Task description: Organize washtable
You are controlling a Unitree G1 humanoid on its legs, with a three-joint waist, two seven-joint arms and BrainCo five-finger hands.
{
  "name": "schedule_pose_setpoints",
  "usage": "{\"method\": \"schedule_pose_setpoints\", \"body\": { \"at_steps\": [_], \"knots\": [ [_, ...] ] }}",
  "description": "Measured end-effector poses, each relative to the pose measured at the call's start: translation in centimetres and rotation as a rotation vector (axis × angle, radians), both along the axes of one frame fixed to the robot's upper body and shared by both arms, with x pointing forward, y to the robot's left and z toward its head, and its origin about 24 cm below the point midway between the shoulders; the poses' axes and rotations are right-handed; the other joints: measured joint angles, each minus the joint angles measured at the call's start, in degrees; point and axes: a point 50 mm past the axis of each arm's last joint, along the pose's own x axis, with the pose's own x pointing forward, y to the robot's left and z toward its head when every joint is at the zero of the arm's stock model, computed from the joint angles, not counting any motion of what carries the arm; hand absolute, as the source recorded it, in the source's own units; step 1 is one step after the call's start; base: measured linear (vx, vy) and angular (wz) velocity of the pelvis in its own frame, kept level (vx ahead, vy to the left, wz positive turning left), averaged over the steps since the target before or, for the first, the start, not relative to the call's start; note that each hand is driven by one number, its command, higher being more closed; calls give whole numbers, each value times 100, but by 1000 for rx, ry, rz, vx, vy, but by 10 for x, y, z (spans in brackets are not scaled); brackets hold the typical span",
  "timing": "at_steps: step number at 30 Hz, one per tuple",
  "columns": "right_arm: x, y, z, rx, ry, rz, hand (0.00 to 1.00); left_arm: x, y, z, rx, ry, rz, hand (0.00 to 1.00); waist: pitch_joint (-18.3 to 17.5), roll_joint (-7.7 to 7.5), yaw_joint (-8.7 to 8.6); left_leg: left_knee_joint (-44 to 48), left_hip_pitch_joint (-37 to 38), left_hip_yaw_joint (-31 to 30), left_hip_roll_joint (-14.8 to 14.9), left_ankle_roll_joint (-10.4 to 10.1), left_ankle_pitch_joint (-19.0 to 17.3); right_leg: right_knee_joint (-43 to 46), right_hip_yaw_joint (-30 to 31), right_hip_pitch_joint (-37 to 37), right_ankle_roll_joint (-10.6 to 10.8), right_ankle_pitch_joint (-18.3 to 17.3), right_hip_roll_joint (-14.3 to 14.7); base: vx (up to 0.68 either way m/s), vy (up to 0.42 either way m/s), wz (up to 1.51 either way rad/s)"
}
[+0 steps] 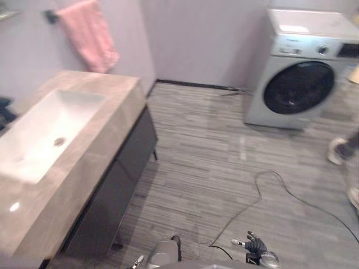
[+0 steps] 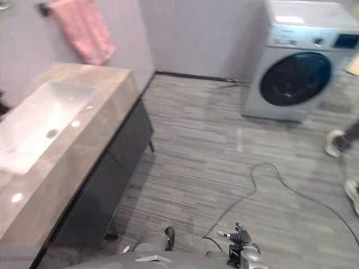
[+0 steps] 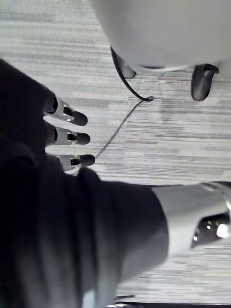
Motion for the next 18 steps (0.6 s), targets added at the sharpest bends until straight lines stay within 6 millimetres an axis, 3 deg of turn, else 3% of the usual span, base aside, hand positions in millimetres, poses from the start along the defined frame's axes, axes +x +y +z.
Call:
{"method": "schedule_pose_setpoints", "body": {
  "at_steps": [1, 2, 5, 6, 7, 8, 9, 10, 11, 12, 13, 14, 16, 17, 18],
  "knots": [
    [-3, 2, -1, 13, 7, -22, 0, -1, 3, 0, 4, -1, 16, 0, -19, -128, 26, 160, -18, -62, -165, 122, -106, 23, 67, -5, -53, -233, -110, 336, 35, -111],
    [-8, 3, -3, 35, 15, -64, 0, -7, 3, 0, -2, 8, 52, 0, -105, -201, 56, 430, -46, -31, -272, 312, -275, 80, 320, -25, 47, -482, -146, 299, 69, -108],
    [-29, 4, -8, 69, 55, -137, 0, -20, 8, 1, 0, 24, 88, 0, -683, -370, 8, -58, 205, 542, -369, 436, -303, 325, 829, -278, 142, -614, -265, 342, 36, -96],
    [-31, 5, -8, 78, 55, -154, 0, -20, 9, 1, 0, 23, 91, 0, -708, -405, 1, -181, 329, 684, -390, 486, -269, 662, 842, -421, 212, -650, -264, 370, -24, -94],
    [-30, 4, -8, 88, 45, -168, 0, -20, 11, 1, 2, 24, 81, 0, -678, -467, -37, -309, 602, 927, -425, 516, -279, 1445, 750, -726, 425, -629, -249, 305, -47, -92],
    [-28, 4, -7, 93, 32, -175, 0, -16, 13, 1, 8, 26, 40, 0, -641, -482, -97, -448, 891, 1106, -445, 546, -300, 2310, 468, -1087, 960, -428, -267, 276, -57, -87],
    [-27, 4, -6, 92, 23, -179, 0, -13, 14, 2, 11, 23, 13, 0, -623, -485, -136, -529, 1049, 1195, -435, 548, -300, 2683, 291, -1238, 1258, -242, -299, 230, -78, -67],
    [-23, 2, -4, 88, 2, -179, 0, -5, 12, 2, 8, 10, -29, 0, -589, -407, -286, -721, 1376, 1278, -334, 557, -303, 3271, -186, -1458, 1363, 221, -431, 192, -89, -60],
    [-17, 1, -1, 85, -29, -176, 0, 8, 12, 3, 9, -24, -43, 0, -491, -395, -361, -972, 1794, 1455, -238, 551, -300, 3766, -784, -1669, 975, 240, -659, 159, -92, -68],
    [-15, 2, 0, 86, -35, -174, 0, 15, 12, 4, 11, -43, -48, 0, -469, -401, -358, -1099, 1980, 1598, -201, 541, -295, 3943, -1038, -1822, 784, 127, -797, 40, -87, -95],
    [-13, 0, 0, 86, -44, -179, 0, 27, 11, 5, 11, -70, -61, 0, -454, -361, -375, -1310, 2271, 1882, -98, 492, -282, 3978, -1610, -2145, 402, -154, -1109, -139, -58, -109],
    [-10, -3, 2, 80, -63, -193, 0, 39, 8, 6, 7, -99, -84, 0, -366, -348, -412, -1516, 2550, 2202, 37, 449, -257, 3487, -2280, -2316, 274, -260, -1395, -195, -49, -103],
    [-7, -2, 2, 85, -72, -224, 0, 53, 4, 8, -6, -141, -104, 0, -327, -388, -509, -1679, 2790, 2498, 207, 385, -220, 2235, -3112, -2414, 243, -183, -1559, -212, -53, -82],
    [-7, -1, 1, 94, -69, -242, 0, 57, 0, 8, -13, -153, -130, 0, -304, -432, -578, -1684, 2871, 2603, 243, 368, -210, 1516, -3378, -2405, 209, 46, -1545, 14, -209, -97],
    [-10, -1, 0, 106, -65, -275, 0, 59, -3, 8, -26, -159, -145, 0, -302, -471, -614, -1680, 2995, 2725, 235, 351, -200, 563, -3734, -2305, 59, 557, -1497, 189, -279, -84]
  ]
}}
